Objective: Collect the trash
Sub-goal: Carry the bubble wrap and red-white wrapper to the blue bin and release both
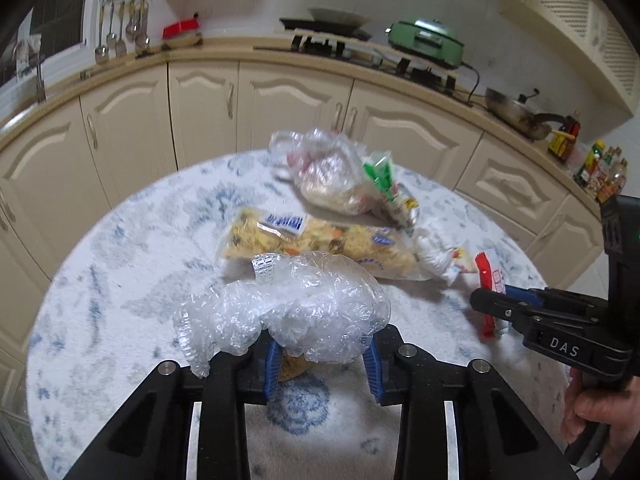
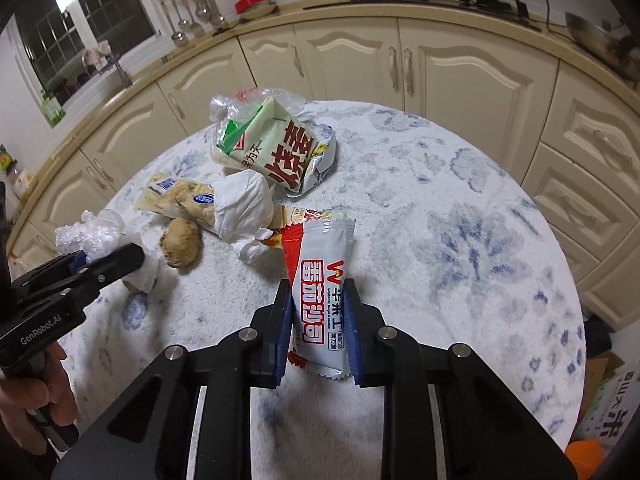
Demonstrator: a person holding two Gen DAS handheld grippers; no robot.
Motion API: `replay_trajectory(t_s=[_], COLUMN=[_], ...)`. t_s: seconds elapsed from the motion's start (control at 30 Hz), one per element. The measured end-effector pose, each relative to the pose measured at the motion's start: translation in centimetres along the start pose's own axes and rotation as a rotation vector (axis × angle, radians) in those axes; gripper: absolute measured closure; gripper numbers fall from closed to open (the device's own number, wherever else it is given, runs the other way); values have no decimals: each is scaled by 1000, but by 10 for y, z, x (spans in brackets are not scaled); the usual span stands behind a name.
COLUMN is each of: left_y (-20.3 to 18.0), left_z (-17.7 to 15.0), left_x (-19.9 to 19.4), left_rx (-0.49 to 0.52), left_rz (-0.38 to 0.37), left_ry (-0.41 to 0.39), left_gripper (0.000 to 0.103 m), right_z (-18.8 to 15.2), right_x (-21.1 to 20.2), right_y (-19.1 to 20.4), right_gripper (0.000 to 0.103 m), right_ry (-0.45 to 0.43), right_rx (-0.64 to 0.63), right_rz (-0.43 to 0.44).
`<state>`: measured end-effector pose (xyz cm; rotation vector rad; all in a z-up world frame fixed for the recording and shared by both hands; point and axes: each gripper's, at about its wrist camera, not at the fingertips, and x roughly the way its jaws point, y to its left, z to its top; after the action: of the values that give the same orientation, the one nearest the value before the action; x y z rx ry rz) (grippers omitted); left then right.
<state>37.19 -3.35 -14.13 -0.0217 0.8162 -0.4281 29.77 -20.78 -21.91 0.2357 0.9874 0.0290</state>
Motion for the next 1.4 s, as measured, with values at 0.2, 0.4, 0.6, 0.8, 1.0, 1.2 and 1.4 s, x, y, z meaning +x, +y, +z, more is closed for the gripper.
replay_trajectory(t_s=[0.2,0.4,0.6,0.8,1.0,1.2,1.4], left_y=[-10,-26,-51,-81,-121,-169,-219], left_z=[-3,-21,-24,-28,-32,-38,-46], left_x=[-18,-56,-85,-108,-124,-130,-125], left_rx=[22,47,79,118,169,222,290], left_rz=[-8,-32,-53,-83,-137,-231,-322], left_ry=[-49,-96,-143,-187,-226,-242,-240], left_gripper=[72,72,72,72,72,72,72], right_z=[-3,-6,-7,-9,-19,-43,-77], right_x=[-21,-49,-82,-120,-159,-197,-240], right_y=[-1,1,0,-8,-32,-69,-114], right_gripper=[79,79,79,79,79,79,79], right_ry=[-25,-70,-129,-202,-278,-331,-374], right_rx=[14,6,7,21,70,133,208], right_rz=[11,21,31,31,3,-53,-144])
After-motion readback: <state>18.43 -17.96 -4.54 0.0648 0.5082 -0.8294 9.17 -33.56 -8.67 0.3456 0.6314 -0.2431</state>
